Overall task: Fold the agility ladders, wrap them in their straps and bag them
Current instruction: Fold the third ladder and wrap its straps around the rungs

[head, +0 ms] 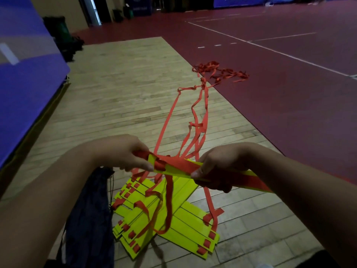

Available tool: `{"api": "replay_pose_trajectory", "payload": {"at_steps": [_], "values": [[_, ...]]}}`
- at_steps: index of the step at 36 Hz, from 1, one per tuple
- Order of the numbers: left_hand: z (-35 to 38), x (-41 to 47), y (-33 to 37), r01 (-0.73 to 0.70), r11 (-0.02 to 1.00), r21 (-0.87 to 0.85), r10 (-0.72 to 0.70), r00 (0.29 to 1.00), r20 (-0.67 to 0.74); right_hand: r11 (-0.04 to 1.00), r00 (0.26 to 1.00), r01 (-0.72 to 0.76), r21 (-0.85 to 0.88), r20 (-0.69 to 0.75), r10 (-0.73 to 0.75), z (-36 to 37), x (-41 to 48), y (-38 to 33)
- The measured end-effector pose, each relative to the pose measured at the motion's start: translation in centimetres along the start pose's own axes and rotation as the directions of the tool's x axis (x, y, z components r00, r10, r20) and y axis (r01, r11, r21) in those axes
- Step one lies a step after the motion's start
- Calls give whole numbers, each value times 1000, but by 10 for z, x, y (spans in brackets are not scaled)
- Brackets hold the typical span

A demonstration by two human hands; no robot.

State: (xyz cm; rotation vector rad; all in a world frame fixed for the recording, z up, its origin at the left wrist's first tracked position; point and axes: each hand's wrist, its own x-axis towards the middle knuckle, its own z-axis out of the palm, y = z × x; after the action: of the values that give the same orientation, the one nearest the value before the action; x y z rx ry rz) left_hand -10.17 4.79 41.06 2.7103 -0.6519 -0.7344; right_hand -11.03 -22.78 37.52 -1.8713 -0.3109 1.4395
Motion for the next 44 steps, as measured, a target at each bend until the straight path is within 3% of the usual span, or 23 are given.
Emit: {"api": "replay_pose_trajectory", "payload": {"at_steps": [4, 5, 7, 9, 12, 17, 20, 23, 25, 28, 31, 33, 36, 39, 44], "values": [[-6, -4, -3, -70, 995, 73, 87, 962, -259, 997, 999, 33, 76, 12, -35, -8, -1, 4], [-6, -5, -4, -94, 990, 106, 127, 923, -363, 995, 999, 49, 90, 7, -50, -9, -2, 4], [-6, -8, -4, -174, 955, 242, 286, 767, -574, 990, 997, 82, 116, -12, -81, -10, -2, 4], [-6, -10, -2, -202, 902, 381, 416, 639, -647, 981, 994, 113, 155, -27, -111, -11, -3, 3], [-7, -9, -8, -194, 899, 394, 429, 575, -696, 960, 982, 188, 209, -41, -184, -11, -8, 0], [4, -1, -23, -204, 978, -37, 135, 762, -633, 919, 960, 277, 281, -42, -276, -13, -16, 0], [12, 4, -21, -253, 933, -255, 94, 858, -505, 924, 961, 266, 274, -4, -276, -10, -15, 0], [16, 7, -17, -264, 911, -318, 116, 901, -418, 925, 957, 257, 281, 59, -284, -5, -13, -3], [20, 9, -7, -338, 820, -462, 135, 898, -419, 916, 950, 254, 310, 99, -297, -2, -12, -6], [25, 12, 8, -410, 541, -734, 232, 912, -339, 893, 928, 253, 371, 167, -333, 2, -10, -9], [26, 14, 12, -371, 333, -867, 356, 901, -249, 872, 901, 262, 414, 219, -374, 4, -7, -10], [23, 14, 9, -310, 249, -918, 384, 901, -201, 862, 884, 271, 428, 244, -400, 5, -6, -10], [18, 14, 5, -281, 336, -899, 346, 925, -160, 851, 873, 273, 450, 256, -415, 3, -4, -7], [13, 13, 2, -230, 408, -884, 205, 966, -157, 856, 889, 282, 434, 216, -403, 0, -4, -4], [14, 17, -9, -2, 441, -898, 61, 998, 28, 873, 930, 325, 363, 48, -366, -1, -1, 3]]}}
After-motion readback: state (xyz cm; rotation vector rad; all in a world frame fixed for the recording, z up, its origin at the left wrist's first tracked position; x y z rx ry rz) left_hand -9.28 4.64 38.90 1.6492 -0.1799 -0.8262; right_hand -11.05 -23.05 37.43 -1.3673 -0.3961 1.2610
